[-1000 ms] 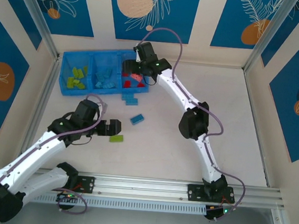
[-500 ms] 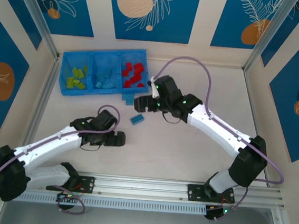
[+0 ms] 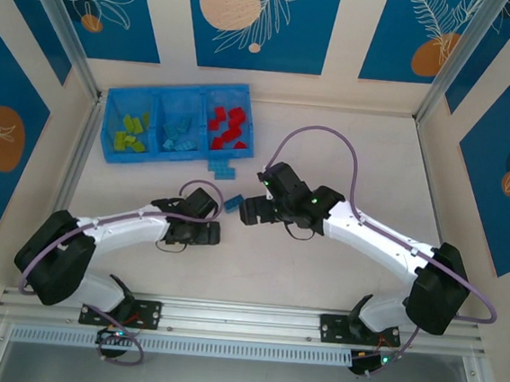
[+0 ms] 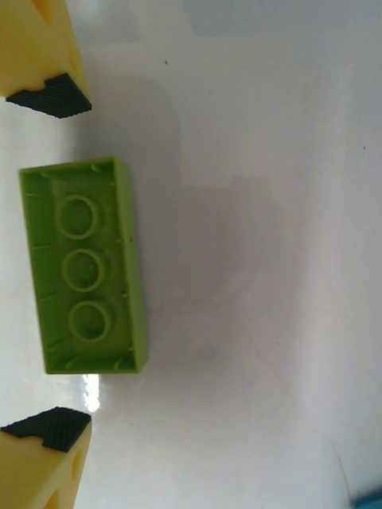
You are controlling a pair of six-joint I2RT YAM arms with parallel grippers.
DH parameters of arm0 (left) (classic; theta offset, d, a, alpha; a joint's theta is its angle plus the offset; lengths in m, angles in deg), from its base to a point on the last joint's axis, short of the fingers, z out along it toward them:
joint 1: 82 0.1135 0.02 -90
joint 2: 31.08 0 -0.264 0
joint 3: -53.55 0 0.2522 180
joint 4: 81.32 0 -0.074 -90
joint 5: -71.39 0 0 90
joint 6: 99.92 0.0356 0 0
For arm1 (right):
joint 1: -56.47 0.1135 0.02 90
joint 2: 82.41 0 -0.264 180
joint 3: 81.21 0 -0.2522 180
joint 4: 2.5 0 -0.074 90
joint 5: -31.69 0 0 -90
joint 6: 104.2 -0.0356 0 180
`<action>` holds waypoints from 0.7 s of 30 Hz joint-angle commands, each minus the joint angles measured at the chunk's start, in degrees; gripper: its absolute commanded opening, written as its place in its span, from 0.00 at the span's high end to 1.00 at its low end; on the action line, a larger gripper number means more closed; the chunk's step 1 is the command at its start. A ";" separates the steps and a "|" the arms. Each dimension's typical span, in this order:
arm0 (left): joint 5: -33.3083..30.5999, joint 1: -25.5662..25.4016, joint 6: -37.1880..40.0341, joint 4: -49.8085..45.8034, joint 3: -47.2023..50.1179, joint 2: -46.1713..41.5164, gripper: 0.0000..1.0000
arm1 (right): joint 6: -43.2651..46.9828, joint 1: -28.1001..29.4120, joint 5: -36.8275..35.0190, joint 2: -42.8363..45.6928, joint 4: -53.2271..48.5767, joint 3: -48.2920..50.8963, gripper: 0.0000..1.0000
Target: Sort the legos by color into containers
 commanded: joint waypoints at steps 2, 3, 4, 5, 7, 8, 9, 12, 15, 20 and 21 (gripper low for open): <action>0.10 -0.58 -0.77 2.00 0.73 2.66 0.16 | -1.24 1.03 -1.70 1.12 -0.59 0.33 0.10; -0.24 -0.62 -0.79 1.80 0.74 3.36 0.19 | -1.23 1.34 -2.00 1.17 -0.93 0.09 0.10; -0.66 -0.62 -0.72 1.59 0.66 3.98 0.21 | -1.18 1.54 -2.29 1.33 -1.29 -0.06 0.10; -0.98 -0.57 -0.75 1.44 0.74 4.53 0.23 | -1.30 1.72 -2.29 1.46 -1.59 -0.10 0.10; -1.27 -0.61 -0.55 1.53 0.71 5.64 0.27 | -1.35 2.15 -1.86 1.95 -1.70 -0.22 0.10; -1.12 -0.59 -0.55 1.55 0.73 6.05 0.29 | -1.44 2.18 -1.44 2.25 -1.70 -0.24 0.10; -0.94 -0.64 -0.52 1.62 0.74 6.25 0.33 | -1.65 2.27 -0.60 2.58 -1.49 -0.26 0.10; -0.54 -0.60 -0.53 1.29 0.57 4.58 0.38 | -1.99 2.14 2.53 3.84 -0.31 0.13 0.10; -2.24 -0.08 0.30 -0.91 -1.15 -0.61 0.41 | -3.30 1.53 6.99 5.98 2.28 1.28 0.10; -7.48 6.11 5.22 -6.13 -7.83 -9.89 0.43 | -4.76 0.44 9.96 10.04 7.10 3.68 0.10; -7.65 8.87 6.41 -6.55 -9.56 -11.15 0.43 | -4.86 0.04 9.88 10.45 7.22 3.89 0.10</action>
